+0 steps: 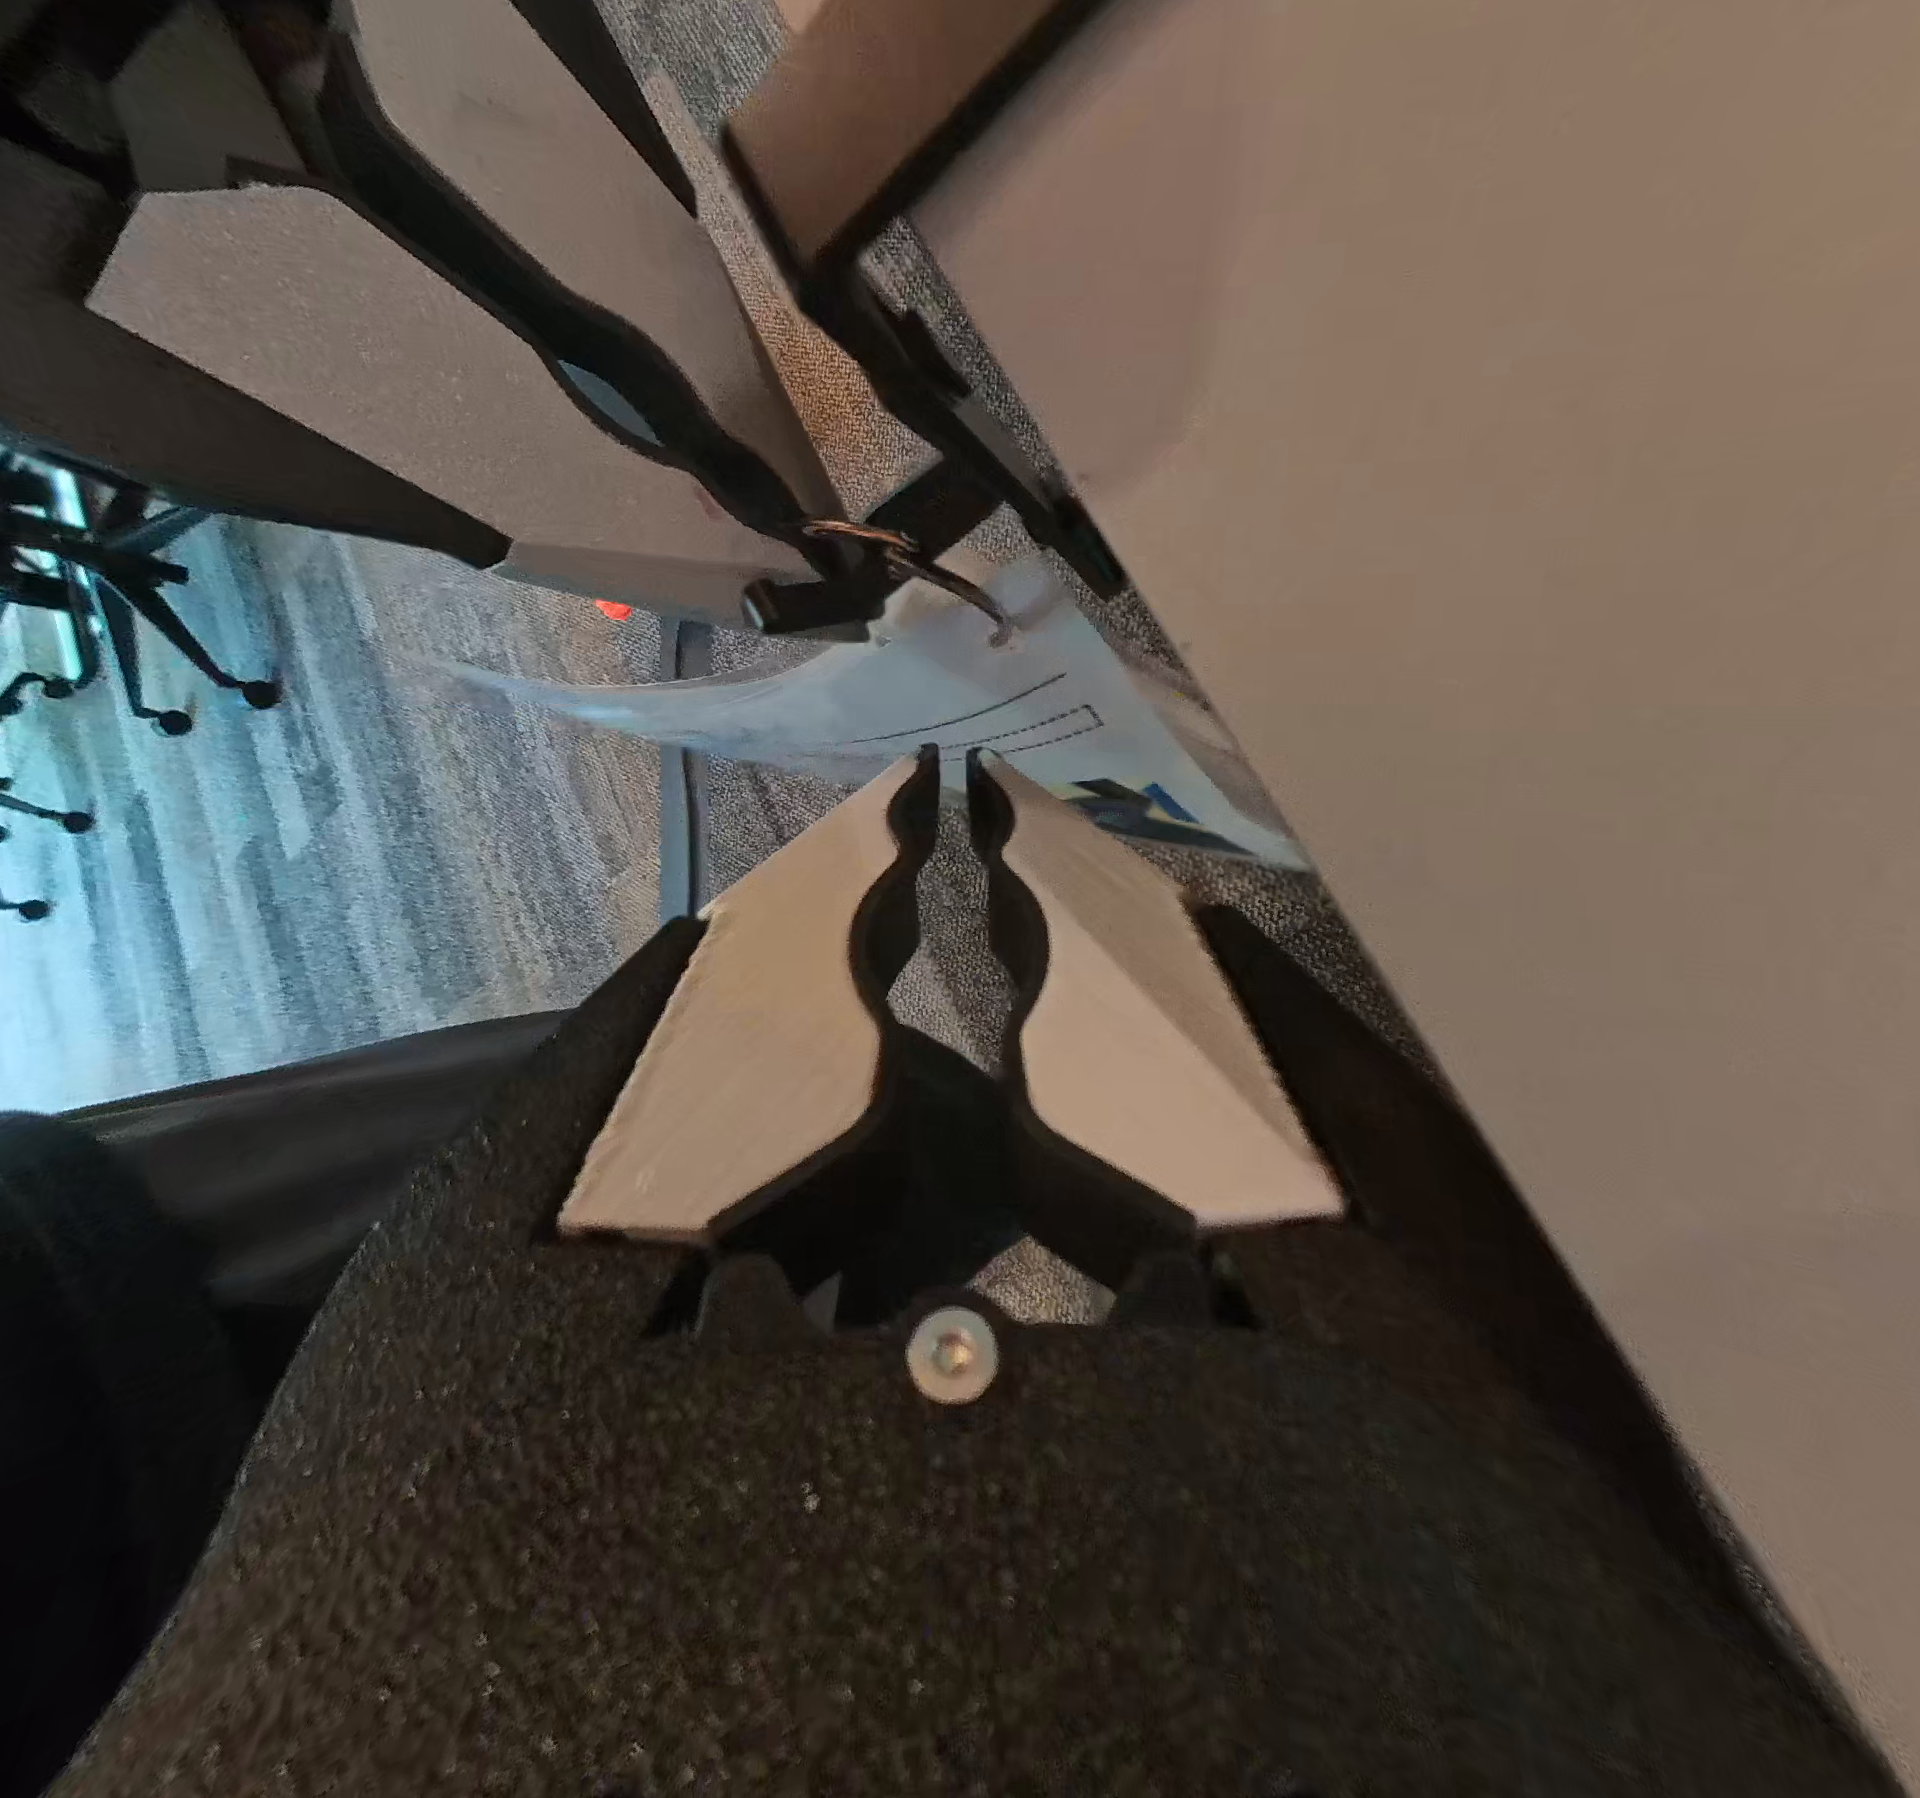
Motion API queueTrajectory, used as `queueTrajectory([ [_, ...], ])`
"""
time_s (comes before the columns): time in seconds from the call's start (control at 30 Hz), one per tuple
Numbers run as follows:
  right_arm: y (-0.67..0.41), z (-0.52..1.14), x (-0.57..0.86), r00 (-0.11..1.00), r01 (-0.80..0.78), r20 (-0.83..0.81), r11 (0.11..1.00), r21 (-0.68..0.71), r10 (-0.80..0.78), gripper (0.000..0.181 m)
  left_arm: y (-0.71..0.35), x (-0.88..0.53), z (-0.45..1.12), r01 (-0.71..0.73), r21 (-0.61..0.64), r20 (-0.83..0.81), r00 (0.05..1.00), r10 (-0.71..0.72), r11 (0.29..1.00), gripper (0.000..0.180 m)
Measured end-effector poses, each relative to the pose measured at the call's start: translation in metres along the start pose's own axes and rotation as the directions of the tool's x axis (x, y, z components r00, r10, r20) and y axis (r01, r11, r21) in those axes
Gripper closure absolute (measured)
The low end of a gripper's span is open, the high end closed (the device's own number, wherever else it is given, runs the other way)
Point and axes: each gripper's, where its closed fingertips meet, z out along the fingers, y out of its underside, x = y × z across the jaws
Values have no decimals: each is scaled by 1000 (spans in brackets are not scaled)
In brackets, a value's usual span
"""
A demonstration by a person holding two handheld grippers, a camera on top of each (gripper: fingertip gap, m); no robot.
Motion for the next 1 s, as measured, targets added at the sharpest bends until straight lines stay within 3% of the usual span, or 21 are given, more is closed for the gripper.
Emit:
queueTrajectory([
  [0.3,12,-2,-8,998,-6,58,999,-41,8,176,2,9,11,71,49,-67,995,-68,996,180],
  [0.47,24,-32,-19,994,97,64,993,-61,-93,175,17,12,-8,92,100,-54,995,-87,991,159],
  [0.6,40,-75,-22,979,203,7,978,-50,-203,173,50,22,-30,110,136,-54,993,-103,985,151],
  [0.7,52,-103,-17,982,184,-39,981,-56,-186,171,80,30,-39,156,124,-52,987,-151,980,150],
  [0.87,34,-154,6,970,166,-182,986,16,-161,169,47,18,-77,131,297,56,987,-154,946,145],
  [1.0,-14,-184,50,930,166,-343,983,77,-130,151,-13,3,-99,78,374,80,990,-116,924,143],
])
